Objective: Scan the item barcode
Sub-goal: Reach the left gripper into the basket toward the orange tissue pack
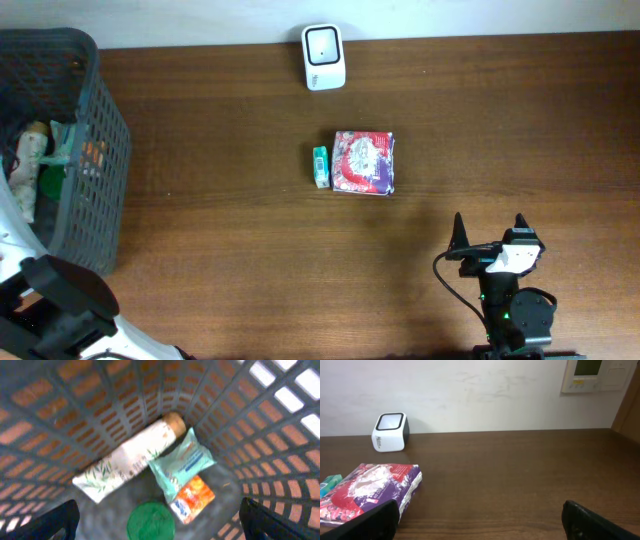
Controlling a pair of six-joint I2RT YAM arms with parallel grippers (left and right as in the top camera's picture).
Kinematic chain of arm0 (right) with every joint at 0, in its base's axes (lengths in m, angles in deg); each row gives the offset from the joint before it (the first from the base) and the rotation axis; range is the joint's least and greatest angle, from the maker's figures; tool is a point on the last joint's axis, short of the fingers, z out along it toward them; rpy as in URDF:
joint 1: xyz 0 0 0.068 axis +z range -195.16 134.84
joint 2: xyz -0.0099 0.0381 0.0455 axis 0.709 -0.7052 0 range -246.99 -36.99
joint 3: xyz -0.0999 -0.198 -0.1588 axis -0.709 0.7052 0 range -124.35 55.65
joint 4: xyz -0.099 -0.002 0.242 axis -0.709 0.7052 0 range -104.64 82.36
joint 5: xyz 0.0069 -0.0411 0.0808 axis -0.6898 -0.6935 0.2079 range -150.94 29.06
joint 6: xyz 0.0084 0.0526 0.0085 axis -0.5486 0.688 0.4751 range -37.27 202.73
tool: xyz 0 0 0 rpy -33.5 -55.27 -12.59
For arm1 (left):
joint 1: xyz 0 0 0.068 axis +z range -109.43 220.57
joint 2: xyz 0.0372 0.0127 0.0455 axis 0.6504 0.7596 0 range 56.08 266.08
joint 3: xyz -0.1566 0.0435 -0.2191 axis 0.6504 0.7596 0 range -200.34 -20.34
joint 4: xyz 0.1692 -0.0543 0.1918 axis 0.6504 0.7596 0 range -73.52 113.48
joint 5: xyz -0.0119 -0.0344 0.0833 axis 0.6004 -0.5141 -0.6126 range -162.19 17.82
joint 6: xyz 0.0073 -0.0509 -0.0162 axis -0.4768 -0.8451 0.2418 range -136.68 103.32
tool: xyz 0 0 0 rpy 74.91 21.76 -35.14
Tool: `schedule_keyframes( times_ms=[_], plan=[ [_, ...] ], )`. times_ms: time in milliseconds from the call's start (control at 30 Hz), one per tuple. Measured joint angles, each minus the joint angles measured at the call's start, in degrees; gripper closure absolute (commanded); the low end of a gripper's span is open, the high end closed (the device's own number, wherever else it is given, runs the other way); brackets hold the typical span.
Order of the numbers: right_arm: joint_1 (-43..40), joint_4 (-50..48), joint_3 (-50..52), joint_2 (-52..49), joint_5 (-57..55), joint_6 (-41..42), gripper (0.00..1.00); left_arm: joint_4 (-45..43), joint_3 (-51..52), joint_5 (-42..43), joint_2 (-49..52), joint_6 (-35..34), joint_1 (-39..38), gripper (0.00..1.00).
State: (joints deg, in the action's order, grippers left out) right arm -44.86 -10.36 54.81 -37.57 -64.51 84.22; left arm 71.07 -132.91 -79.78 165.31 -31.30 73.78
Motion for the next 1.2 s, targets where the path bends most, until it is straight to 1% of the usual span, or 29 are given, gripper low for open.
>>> schedule_keyframes(
  times_ms=[67,100,133,267,367,400,500,533,633,733,800,867,900,1067,1200],
  plan=[
    [0.00,-0.02,0.00,0.00,0.00,0.00,0.02,-2.51,0.00,-1.01,0.00,2.27,0.13,0.16],
    [0.00,-0.02,0.00,0.00,0.00,0.00,0.01,-2.89,0.00,-1.25,0.00,3.54,0.13,0.27],
    [0.00,0.00,0.00,0.00,0.00,-0.02,0.01,-3.45,0.00,-1.46,0.02,5.09,0.13,0.30],
    [0.00,0.00,0.00,0.00,0.00,0.00,0.02,-4.33,0.00,-0.20,1.66,7.65,0.13,0.29],
    [0.00,0.00,0.00,0.00,0.00,0.00,0.02,-4.31,0.00,3.82,4.22,8.85,-0.07,0.37],
    [0.00,0.00,0.00,0.00,0.00,0.00,0.01,-4.09,0.00,5.35,5.14,9.97,-0.37,0.43],
    [0.00,0.00,0.00,0.00,0.00,0.04,0.02,-2.43,0.00,7.65,6.99,11.50,-1.95,0.43],
    [0.00,0.00,0.00,0.00,0.00,-0.02,0.01,-2.29,0.00,8.11,7.63,11.85,-2.43,0.45],
    [0.00,0.00,0.00,0.00,0.00,-0.02,0.02,-2.82,0.00,8.48,9.62,12.09,-2.60,0.65],
    [0.00,-0.02,0.00,0.00,0.00,0.00,0.01,-2.71,0.00,8.46,12.94,12.35,-2.56,0.69],
    [0.00,-0.02,0.00,0.00,0.00,-0.02,0.02,-2.54,0.02,8.48,15.58,12.28,-2.56,0.75],
    [0.00,-0.02,0.00,0.00,0.00,0.02,0.01,-2.38,0.09,8.07,16.63,12.33,-2.56,0.78],
    [0.00,-0.02,0.00,0.00,0.00,0.00,0.01,-1.66,0.09,7.43,16.72,12.28,-2.56,0.83],
    [0.00,0.00,0.00,0.00,0.00,0.00,0.01,3.10,0.11,6.71,16.72,12.46,-2.49,0.89],
    [0.00,-0.02,0.00,0.00,0.00,-0.02,0.01,6.43,0.11,6.71,16.72,12.46,-2.49,0.91]
  ],
)
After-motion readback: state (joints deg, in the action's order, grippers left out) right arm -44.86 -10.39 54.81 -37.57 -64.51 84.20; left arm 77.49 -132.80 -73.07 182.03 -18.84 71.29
